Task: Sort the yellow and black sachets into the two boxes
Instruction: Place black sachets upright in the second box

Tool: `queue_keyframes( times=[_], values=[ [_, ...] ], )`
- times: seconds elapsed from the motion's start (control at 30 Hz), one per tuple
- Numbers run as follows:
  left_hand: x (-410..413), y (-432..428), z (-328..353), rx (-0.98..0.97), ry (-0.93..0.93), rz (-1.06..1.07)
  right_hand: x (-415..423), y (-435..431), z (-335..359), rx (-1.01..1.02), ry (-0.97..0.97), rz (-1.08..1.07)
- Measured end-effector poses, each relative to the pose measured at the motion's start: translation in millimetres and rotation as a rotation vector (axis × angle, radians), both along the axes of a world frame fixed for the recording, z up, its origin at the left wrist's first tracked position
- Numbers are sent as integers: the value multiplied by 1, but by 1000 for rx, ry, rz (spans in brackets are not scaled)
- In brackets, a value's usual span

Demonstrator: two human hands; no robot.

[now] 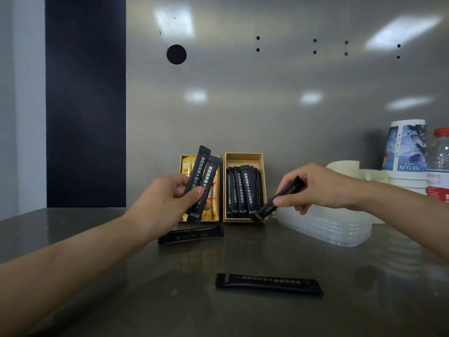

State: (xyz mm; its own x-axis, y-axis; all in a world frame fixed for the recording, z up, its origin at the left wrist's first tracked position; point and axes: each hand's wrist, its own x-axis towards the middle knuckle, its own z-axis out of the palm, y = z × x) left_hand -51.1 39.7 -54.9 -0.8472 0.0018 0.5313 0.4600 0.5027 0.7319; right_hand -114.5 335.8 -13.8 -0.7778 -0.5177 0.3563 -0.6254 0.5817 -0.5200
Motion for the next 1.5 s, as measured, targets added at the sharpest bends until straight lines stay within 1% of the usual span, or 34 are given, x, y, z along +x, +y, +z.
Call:
queue_keyframes(
  times=[0.07, 0.13, 0.23, 0.3, 0.43, 0.5, 0.6, 0.8, 0.93, 1.13, 1.23, 1.37, 1.43, 1.5],
  values=[
    [0, 0, 0, -23, -13, -2, -6, 3, -2, -30, 2, -31],
    [0, 0, -1, -36, -24, -9, -10, 0, -1, -20, 10, -38],
    [-2, 0, 0, -23, -27, -24, -14, -9, 10, 20, 75, -65],
    [-3, -1, -1, -6, -27, -37, -19, -17, 21, 103, 124, -98],
    [-4, -2, -2, -11, -24, -45, -34, -31, 38, 343, 268, -195],
    [-3, -1, -1, -6, -23, -44, -39, -38, 43, 382, 323, -235],
    [-2, -1, 1, -7, -20, -44, -43, -48, 43, 373, 390, -265],
    [-4, -2, 0, -24, -15, -43, -49, -56, 31, 450, 509, -300],
    [-6, -3, -1, 5, -26, -55, -46, -56, 28, 455, 520, -317],
    [-8, -5, -1, 26, -48, -44, -39, -53, 19, 460, 487, -249],
    [-8, -5, -1, -4, -47, -19, -35, -52, 16, 444, 518, -241],
    [-7, -5, -2, 8, -45, -27, -32, -53, 14, 434, 573, -265],
    [-7, -4, -2, 12, -41, -33, -29, -54, 14, 422, 626, -321],
    [-7, -4, -2, 21, -40, -48, -24, -56, 16, 360, 703, -354]
  ],
)
